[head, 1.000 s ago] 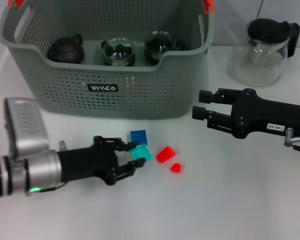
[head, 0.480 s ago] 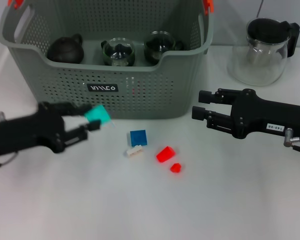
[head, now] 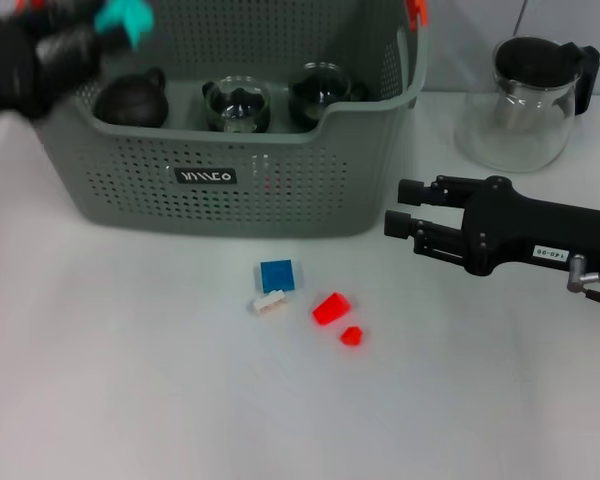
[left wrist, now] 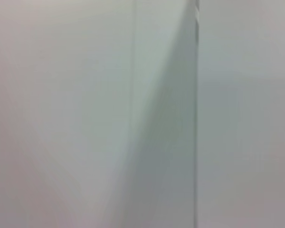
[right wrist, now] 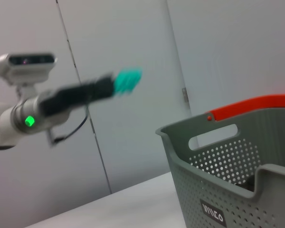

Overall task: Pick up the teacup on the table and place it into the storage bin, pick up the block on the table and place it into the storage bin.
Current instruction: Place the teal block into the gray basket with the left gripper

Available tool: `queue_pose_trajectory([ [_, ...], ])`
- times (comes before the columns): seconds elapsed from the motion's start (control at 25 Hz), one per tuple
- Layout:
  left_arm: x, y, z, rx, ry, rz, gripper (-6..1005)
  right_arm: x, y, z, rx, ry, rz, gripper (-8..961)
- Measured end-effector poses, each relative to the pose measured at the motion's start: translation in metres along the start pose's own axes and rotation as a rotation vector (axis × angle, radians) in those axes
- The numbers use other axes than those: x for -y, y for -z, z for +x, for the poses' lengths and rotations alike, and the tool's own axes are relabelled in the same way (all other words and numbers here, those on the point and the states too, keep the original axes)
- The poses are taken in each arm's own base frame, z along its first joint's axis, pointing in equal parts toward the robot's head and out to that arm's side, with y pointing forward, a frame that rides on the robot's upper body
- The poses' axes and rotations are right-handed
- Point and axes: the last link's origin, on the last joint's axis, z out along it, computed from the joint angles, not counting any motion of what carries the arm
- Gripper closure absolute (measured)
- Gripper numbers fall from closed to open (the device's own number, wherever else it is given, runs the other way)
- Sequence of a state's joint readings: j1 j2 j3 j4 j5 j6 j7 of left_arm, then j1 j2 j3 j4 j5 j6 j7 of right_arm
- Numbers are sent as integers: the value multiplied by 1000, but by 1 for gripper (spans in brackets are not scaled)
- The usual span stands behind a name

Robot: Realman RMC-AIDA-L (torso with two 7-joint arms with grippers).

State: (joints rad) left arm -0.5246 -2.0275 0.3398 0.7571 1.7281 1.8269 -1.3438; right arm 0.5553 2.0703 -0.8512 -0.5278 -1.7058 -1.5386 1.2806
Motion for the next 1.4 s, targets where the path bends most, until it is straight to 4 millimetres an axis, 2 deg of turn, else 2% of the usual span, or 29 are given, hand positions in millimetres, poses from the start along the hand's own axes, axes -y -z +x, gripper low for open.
queue_pose_trajectory([
  [0.12,18,-26,15,-39,19,40,536,0,0,0,-1,0,-1,437],
  [0.2,29,-47,18,11,24,57,529,0,0,1,-2,-1,-1,436],
  [0.4,49,-99,7,288,-3,114,513,-1,-1,1,-4,-2,-4,436],
  [0.56,54,-120,-10,462,-11,194,501,-1,-2,1,-3,-3,-5,435],
  [0.76,52,-129,-23,518,-14,231,485,-2,-2,1,-3,-3,-6,435],
  [0.92,52,-123,-15,455,2,255,473,-2,-2,1,-3,-3,-7,435],
  [1.08,48,-96,-3,262,83,282,460,-3,-1,3,-1,-7,-5,436],
  [1.12,41,-86,-3,204,92,249,420,-3,-1,3,1,-8,-4,436],
  [1.28,9,-41,-24,93,60,156,258,-2,-1,4,0,-10,6,436],
  [1.4,-14,-3,-45,68,9,149,204,-1,0,5,-6,-12,13,436],
])
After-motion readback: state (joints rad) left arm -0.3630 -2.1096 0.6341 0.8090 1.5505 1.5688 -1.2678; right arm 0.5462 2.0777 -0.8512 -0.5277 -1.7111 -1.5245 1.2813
